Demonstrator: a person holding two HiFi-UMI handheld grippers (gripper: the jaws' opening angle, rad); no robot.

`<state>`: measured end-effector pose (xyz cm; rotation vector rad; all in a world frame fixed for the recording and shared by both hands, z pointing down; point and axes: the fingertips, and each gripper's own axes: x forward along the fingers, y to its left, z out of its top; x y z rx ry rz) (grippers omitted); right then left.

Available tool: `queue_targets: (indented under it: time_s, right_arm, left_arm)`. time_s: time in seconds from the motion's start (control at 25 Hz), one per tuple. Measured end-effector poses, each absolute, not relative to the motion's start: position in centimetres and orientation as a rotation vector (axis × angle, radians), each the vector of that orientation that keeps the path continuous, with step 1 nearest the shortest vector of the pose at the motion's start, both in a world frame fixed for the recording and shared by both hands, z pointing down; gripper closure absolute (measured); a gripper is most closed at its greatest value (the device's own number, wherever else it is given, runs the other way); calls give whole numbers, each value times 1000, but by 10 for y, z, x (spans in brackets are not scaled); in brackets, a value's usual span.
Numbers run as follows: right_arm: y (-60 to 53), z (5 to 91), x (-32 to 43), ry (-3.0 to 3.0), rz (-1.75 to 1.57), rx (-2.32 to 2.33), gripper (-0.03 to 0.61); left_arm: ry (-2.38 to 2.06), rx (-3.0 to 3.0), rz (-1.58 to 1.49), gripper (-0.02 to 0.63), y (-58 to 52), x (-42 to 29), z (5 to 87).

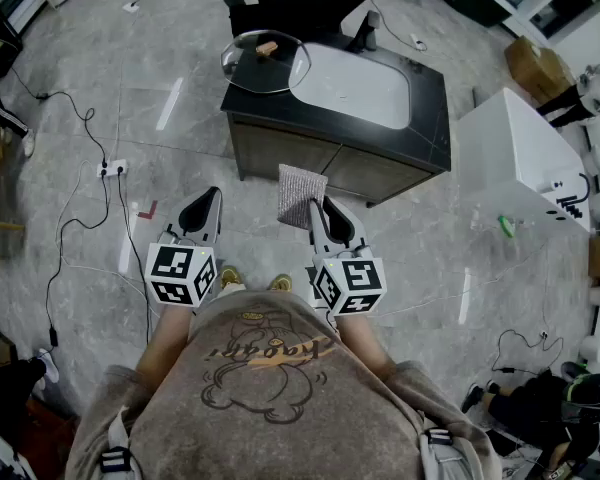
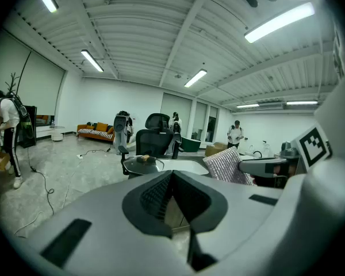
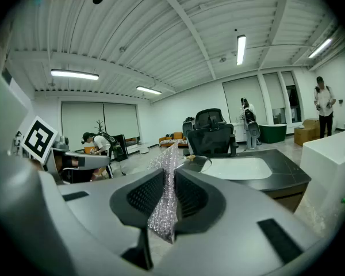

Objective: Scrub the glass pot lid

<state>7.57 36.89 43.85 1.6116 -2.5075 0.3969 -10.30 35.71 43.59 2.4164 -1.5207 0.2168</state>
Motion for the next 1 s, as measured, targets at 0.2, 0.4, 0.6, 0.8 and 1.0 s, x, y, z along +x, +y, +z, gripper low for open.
queue_targets:
  time_s: [0.2,0.4,0.6,0.8,1.0]
  right_arm:
    - [368,439,73,-2519,396,1592,499]
    - [366,438,76,-2546,408,1571,499]
    - [365,446,86,-2573,409,1512,499]
    - [356,453,101,-2593,378,1486,499]
    - [334,452,113,-2608,380,1515,499]
  left_arm:
    - [-1526,2413,233,596,359,-104,437]
    - [-1529,2406,248,597,357,-99,439]
    - [-1562,2374,252,597,357,-91,447]
    - [-1618,2340,214,597,356,-86,451]
    - [-1646,2325,199,595,337,-84,453]
